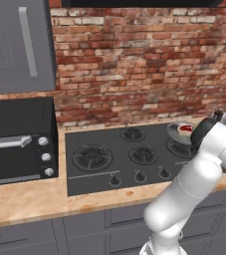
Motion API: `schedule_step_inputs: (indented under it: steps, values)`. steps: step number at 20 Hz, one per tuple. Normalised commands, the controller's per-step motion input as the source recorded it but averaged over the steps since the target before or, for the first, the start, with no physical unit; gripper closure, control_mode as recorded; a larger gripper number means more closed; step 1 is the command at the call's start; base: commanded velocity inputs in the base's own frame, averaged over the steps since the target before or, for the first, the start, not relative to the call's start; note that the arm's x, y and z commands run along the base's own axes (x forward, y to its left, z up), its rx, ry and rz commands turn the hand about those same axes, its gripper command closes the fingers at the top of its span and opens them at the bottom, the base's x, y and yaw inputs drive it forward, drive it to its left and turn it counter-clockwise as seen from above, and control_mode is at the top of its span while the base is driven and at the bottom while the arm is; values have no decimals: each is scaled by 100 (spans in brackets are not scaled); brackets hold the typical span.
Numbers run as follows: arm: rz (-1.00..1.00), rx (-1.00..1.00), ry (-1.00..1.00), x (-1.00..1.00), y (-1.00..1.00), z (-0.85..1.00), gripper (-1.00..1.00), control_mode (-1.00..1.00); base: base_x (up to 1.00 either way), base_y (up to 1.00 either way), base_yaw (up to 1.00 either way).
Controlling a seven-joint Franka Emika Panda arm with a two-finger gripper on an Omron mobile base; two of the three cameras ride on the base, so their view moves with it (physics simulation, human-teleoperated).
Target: Pick up the pan with the steak in it and place it on the dining table. Then place the steak on the plate.
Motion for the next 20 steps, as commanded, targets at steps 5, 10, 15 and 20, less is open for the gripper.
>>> schedule_step_inputs:
  steps: [5, 10, 15, 20]
  values:
    - [0, 0, 0, -11, 45, 56, 100, -100, 0, 0, 0]
    - [1, -3, 0, -44, 86, 27, 100, -100, 0, 0, 0]
    - [4, -7, -1, -63, 100, 12, 100, -100, 0, 0, 0]
    - [6, -7, -10, -60, 89, 6, 100, -100, 0, 0, 0]
